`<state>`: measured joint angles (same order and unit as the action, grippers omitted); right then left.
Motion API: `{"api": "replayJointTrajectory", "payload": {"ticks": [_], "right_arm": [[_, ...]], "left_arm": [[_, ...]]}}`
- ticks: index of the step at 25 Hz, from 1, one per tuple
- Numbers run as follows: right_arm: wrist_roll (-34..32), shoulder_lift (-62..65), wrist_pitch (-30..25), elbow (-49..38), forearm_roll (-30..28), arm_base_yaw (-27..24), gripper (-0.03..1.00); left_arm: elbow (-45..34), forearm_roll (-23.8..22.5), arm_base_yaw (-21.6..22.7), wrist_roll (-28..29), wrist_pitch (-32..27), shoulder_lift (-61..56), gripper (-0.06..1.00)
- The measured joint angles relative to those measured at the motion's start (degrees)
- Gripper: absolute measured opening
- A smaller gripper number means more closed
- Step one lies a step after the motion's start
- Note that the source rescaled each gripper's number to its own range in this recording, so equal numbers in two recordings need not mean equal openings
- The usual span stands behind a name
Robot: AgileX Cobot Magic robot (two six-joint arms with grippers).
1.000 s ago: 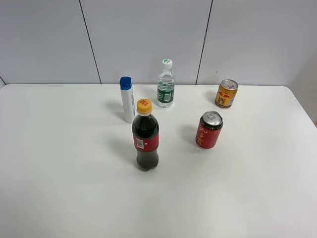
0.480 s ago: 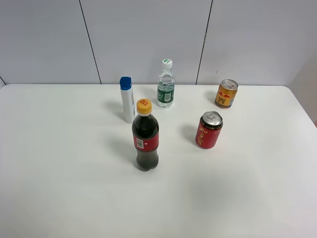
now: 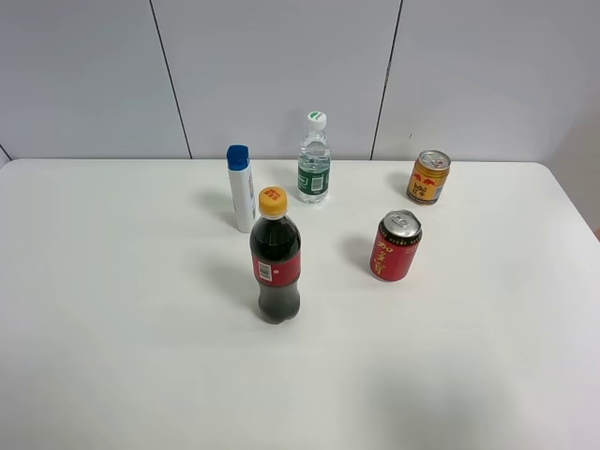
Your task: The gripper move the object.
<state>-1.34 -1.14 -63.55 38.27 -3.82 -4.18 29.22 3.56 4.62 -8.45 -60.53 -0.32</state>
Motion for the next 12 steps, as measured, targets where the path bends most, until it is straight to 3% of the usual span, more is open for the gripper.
{"api": "replayJointTrajectory", "payload": {"ticks": [12], "right_arm": [[0.00, 1.31, 3.82, -8.09, 0.71, 0.00, 0.81]], "left_arm": [[0.00, 0.00, 0.00, 0.00, 0.00, 0.00, 1.00]]}}
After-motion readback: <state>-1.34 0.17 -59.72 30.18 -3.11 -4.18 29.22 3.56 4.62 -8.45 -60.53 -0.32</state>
